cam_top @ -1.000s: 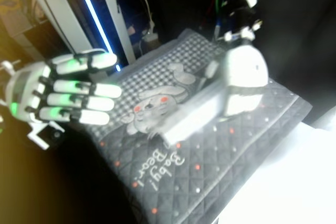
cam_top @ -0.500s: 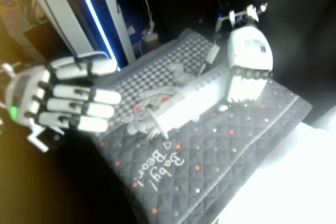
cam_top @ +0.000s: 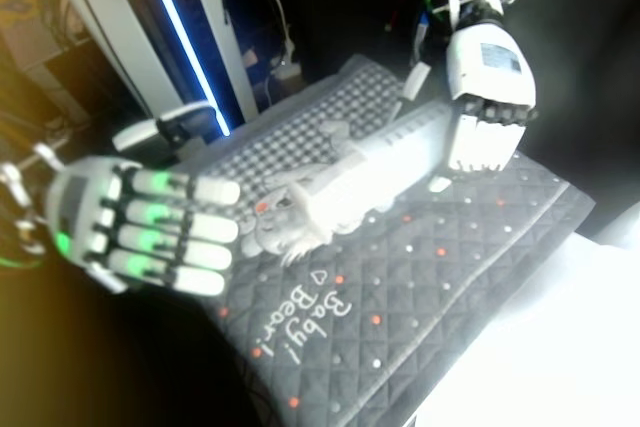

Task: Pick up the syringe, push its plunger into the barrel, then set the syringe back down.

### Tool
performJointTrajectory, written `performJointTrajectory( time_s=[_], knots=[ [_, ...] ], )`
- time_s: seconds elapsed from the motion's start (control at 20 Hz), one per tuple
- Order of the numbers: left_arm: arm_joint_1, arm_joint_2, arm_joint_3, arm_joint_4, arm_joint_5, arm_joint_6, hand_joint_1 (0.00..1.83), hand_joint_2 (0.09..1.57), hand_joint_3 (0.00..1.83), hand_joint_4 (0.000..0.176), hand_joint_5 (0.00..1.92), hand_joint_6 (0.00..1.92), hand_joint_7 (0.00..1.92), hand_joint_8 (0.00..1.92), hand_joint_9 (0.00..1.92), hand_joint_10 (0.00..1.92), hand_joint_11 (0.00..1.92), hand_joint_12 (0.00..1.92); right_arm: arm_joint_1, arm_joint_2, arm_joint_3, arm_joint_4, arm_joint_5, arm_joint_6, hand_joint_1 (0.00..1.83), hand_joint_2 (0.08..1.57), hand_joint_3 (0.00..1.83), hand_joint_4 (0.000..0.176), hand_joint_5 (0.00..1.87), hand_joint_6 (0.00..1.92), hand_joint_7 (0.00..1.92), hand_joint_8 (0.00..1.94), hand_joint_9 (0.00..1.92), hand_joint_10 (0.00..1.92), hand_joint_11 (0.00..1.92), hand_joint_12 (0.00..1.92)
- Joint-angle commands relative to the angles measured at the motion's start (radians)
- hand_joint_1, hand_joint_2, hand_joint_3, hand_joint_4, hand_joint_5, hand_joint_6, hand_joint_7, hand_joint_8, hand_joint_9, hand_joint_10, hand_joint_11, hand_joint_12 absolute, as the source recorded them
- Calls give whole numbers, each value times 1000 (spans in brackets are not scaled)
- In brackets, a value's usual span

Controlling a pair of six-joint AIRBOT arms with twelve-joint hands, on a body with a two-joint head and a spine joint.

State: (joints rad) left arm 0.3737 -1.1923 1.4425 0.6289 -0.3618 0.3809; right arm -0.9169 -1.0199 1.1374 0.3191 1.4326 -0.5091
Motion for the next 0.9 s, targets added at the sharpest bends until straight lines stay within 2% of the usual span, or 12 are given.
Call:
performJointTrajectory(
  time_s=[0.0, 0.1, 0.2, 0.3, 0.35, 0.4, 0.45, 0.85],
  knots=[
    [-25, 3, -4, -37, -112, -8, 1645, 1113, 36, 0, 1281, 1921, 1463, 1921, 1538, 1921, 1575, 1921, 2, -2, 12, 14, 140, 24, 287, 677, 9, 0, 0, 0, 10, 0, 12, 0, 3, 88],
    [-34, 3, -3, -41, -118, -8, 1611, 1121, 42, 0, 1282, 1921, 1447, 1921, 1524, 1921, 1568, 1921, 2, -23, 31, 31, 142, 67, 294, 720, 20, 0, 0, 0, 2, 0, 2, 0, 1, 77],
    [-44, 3, -4, -53, -125, 1, 1614, 1123, 43, 0, 1305, 1921, 1468, 1921, 1551, 1921, 1592, 1921, 2, -43, 52, 39, 143, 103, 180, 794, 13, 0, 0, 0, 0, 0, 0, 0, 28, 65],
    [-54, 2, -4, -67, -135, 10, 1570, 1152, 49, 0, 1266, 1921, 1449, 1921, 1533, 1921, 1578, 1921, 3, -51, 57, 44, 143, 108, 160, 830, 20, 0, 0, 0, 7, 2, 2, 1, 37, 63],
    [-59, 1, -5, -69, -138, 12, 1550, 1168, 53, 0, 1193, 1921, 1383, 1921, 1476, 1921, 1535, 1921, 3, -54, 58, 45, 143, 108, 172, 833, 18, 0, 0, 0, 1, 0, 0, 0, 22, 54],
    [-61, 1, -7, -113, -155, 42, 1539, 1164, 48, 0, 1161, 1921, 1352, 1921, 1447, 1921, 1504, 1921, 3, -59, 59, 45, 142, 108, 173, 836, 16, 0, 0, 0, 2, 1, 0, 0, 23, 54],
    [-68, 0, -5, -132, -168, 44, 1551, 1159, 44, 0, 1179, 1921, 1372, 1921, 1474, 1921, 1524, 1921, 3, -63, 61, 45, 140, 108, 186, 832, 12, 0, 0, 0, 9, 3, 5, 2, 35, 56],
    [-122, -23, -10, -111, -189, 46, 1441, 1190, 38, 0, 1248, 1921, 1447, 1921, 1547, 1921, 1590, 1921, 24, -89, 81, 16, 107, 108, 276, 790, 0, 0, 0, 0, 25, 7, 21, 7, 46, 47]
  ],
)
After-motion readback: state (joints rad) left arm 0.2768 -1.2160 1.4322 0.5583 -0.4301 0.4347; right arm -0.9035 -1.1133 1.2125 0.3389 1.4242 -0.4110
